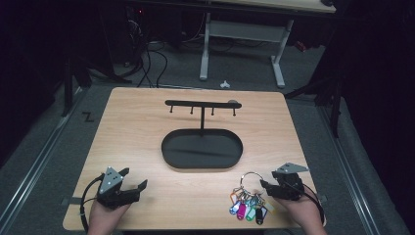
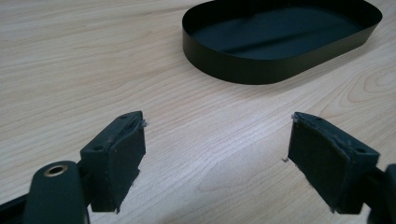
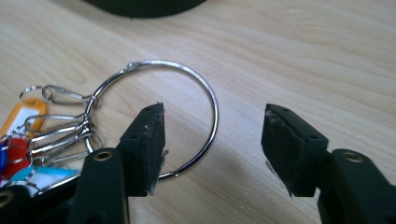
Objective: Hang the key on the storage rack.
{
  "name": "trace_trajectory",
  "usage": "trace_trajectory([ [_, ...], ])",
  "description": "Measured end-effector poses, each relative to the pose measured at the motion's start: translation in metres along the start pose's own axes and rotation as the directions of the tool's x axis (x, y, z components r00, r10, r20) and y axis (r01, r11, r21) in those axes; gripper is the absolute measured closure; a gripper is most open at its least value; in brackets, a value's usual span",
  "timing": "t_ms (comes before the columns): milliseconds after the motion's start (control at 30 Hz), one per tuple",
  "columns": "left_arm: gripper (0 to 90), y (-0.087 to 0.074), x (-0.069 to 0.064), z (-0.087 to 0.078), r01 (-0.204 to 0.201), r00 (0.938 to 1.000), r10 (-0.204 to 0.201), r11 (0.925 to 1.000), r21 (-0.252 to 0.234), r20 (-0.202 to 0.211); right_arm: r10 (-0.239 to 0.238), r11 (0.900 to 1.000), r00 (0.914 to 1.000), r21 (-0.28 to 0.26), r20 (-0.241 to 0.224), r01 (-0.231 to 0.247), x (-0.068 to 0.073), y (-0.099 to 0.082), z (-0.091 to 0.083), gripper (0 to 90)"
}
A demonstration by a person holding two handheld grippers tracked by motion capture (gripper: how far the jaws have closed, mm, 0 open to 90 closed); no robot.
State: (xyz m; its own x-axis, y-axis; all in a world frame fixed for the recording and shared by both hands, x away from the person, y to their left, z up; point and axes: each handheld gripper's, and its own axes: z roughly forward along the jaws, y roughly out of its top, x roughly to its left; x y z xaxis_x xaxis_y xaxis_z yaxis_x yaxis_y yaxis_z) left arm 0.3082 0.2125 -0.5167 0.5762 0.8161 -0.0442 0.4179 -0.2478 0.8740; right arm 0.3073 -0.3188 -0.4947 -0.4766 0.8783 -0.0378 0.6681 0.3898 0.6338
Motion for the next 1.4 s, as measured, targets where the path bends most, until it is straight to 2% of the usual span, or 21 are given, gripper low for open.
trace_trajectory([
  [33, 19.4, 0.0, 0.0, 0.0, 0.0, 1.0, 0.0, 1.0, 0.0, 0.0, 0.0, 1.0, 1.0, 0.0, 0.0, 0.0, 0.0, 0.0, 0.0, 40.2],
  [67, 19.4, 0.0, 0.002, -0.001, 0.006, 1.0, -0.006, 1.0, -0.004, -0.002, -0.007, 0.9991, 0.9999, 0.043, -0.007, 0.008, 0.001, 0.005, 0.001, 41.4],
  [133, 19.5, 0.0, 0.003, -0.001, 0.008, 1.0, -0.008, 1.0, 0.0, -0.003, -0.014, 0.9974, 0.9998, 0.071, -0.016, 0.015, 0.001, 0.01, 0.002, 41.4],
  [267, 19.4, 0.0, 0.001, 0.0, -0.004, 1.0, 0.004, 1.0, 0.005, 0.005, -0.064, 0.9864, 0.9978, 0.151, -0.02, 0.066, 0.004, 0.02, 0.005, 40.3],
  [300, 19.4, 0.0, 0.001, 0.0, -0.004, 1.0, 0.004, 1.0, 0.005, 0.005, -0.064, 0.9864, 0.9978, 0.151, -0.02, 0.066, 0.004, 0.02, 0.005, 40.3],
  [333, 19.5, -0.001, 0.001, 0.0, -0.005, 1.0, 0.005, 1.0, 0.005, 0.006, -0.088, 0.9773, 0.9957, 0.191, -0.027, 0.092, 0.006, 0.026, 0.006, 39.9],
  [400, 19.4, -0.003, 0.001, -0.002, -0.005, 1.0, 0.005, 0.9999, 0.016, 0.005, -0.099, 0.9685, 0.9948, 0.227, -0.025, 0.102, 0.008, 0.031, 0.008, 37.7],
  [500, 19.5, -0.004, 0.003, -0.006, 0.005, 1.0, -0.005, 0.9999, 0.009, -0.002, -0.117, 0.9606, 0.9924, 0.249, -0.04, 0.123, 0.009, 0.035, 0.011, 38.0],
  [567, 19.4, -0.005, 0.005, -0.011, 0.015, 0.9998, -0.015, 0.9999, 0.002, -0.013, -0.141, 0.9455, 0.9885, 0.289, -0.057, 0.151, 0.01, 0.042, 0.017, 36.3],
  [733, 19.5, -0.006, 0.008, -0.011, 0.023, 0.9995, -0.023, 0.9997, 0.002, -0.02, -0.158, 0.9272, 0.981, 0.325, -0.113, 0.186, 0.005, 0.055, 0.028, 38.8],
  [800, 19.5, -0.006, 0.007, -0.01, 0.022, 0.9996, -0.022, 0.9997, 0.007, -0.016, -0.181, 0.9153, 0.9775, 0.345, -0.109, 0.208, 0.005, 0.059, 0.031, 39.8],
  [833, 19.5, -0.006, 0.007, -0.01, 0.022, 0.9996, -0.022, 0.9997, 0.007, -0.016, -0.181, 0.9153, 0.9775, 0.345, -0.109, 0.208, 0.005, 0.059, 0.031, 39.8],
  [867, 19.5, -0.007, 0.006, -0.009, 0.016, 0.9998, -0.016, 0.9998, 0.012, -0.015, -0.208, 0.9015, 0.9701, 0.36, -0.124, 0.24, 0.006, 0.064, 0.034, 39.8],
  [1000, 19.6, -0.006, 0.007, -0.011, 0.019, 0.9997, -0.019, 0.9998, 0.005, -0.013, -0.25, 0.8726, 0.9565, 0.393, -0.151, 0.29, 0.008, 0.074, 0.039, 39.9],
  [1167, 19.7, -0.005, 0.007, -0.013, 0.018, 0.9997, -0.018, 0.9998, -0.006, -0.014, -0.245, 0.8607, 0.9542, 0.414, -0.171, 0.296, 0.009, 0.083, 0.045, 41.4],
  [1200, 19.7, -0.005, 0.007, -0.012, 0.017, 0.9998, -0.017, 0.9999, -0.001, -0.011, -0.267, 0.8397, 0.9463, 0.438, -0.182, 0.321, 0.01, 0.086, 0.048, 42.8],
  [1267, 19.7, -0.005, 0.006, -0.012, 0.018, 0.9998, -0.018, 0.9998, 0.001, -0.011, -0.283, 0.8291, 0.9407, 0.445, -0.187, 0.338, 0.012, 0.09, 0.052, 44.0],
  [1300, 19.7, -0.005, 0.006, -0.012, 0.018, 0.9998, -0.018, 0.9998, 0.001, -0.011, -0.283, 0.8291, 0.9407, 0.445, -0.187, 0.338, 0.012, 0.09, 0.052, 44.0],
  [1333, 19.7, -0.005, 0.006, -0.012, 0.014, 0.9999, -0.014, 0.9999, 0.001, -0.008, -0.292, 0.8203, 0.9364, 0.453, -0.194, 0.35, 0.012, 0.092, 0.056, 46.6],
  [1367, 19.7, -0.005, 0.006, -0.012, 0.014, 0.9999, -0.014, 0.9999, 0.001, -0.008, -0.292, 0.8203, 0.9364, 0.453, -0.194, 0.35, 0.012, 0.092, 0.056, 46.6],
  [1400, 19.7, -0.005, 0.006, -0.012, 0.014, 0.9998, -0.014, 0.9999, -0.002, -0.01, -0.31, 0.7976, 0.9303, 0.479, -0.196, 0.367, 0.014, 0.094, 0.061, 48.3],
])
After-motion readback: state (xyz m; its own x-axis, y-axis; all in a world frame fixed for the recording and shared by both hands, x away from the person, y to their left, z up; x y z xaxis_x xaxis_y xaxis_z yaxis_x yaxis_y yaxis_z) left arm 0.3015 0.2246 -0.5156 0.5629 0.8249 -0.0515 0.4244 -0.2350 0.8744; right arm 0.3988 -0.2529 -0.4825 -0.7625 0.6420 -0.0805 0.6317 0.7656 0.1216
